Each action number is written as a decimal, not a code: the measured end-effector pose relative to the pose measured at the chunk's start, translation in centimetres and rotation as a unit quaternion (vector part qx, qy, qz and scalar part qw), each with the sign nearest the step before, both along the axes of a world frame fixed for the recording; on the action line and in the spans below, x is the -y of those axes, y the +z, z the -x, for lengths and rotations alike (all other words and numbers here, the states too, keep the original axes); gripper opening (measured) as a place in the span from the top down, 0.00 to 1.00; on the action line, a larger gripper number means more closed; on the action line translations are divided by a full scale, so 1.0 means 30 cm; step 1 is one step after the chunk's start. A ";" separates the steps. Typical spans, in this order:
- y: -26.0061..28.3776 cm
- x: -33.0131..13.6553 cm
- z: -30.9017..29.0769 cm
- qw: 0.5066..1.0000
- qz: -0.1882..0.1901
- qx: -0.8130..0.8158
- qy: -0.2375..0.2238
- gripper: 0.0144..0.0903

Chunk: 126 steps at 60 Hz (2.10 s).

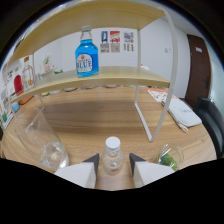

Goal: Make me a cup of Mojito.

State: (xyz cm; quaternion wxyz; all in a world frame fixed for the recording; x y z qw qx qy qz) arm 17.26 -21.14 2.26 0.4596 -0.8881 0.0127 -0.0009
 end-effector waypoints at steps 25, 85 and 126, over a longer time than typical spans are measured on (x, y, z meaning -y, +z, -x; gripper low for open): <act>0.507 0.189 0.129 0.994 -0.105 0.031 -0.017 0.07; 1.185 0.039 1.073 0.974 -0.221 -0.016 0.055 0.05; 1.276 -0.394 1.093 0.971 -0.235 -0.011 0.031 0.49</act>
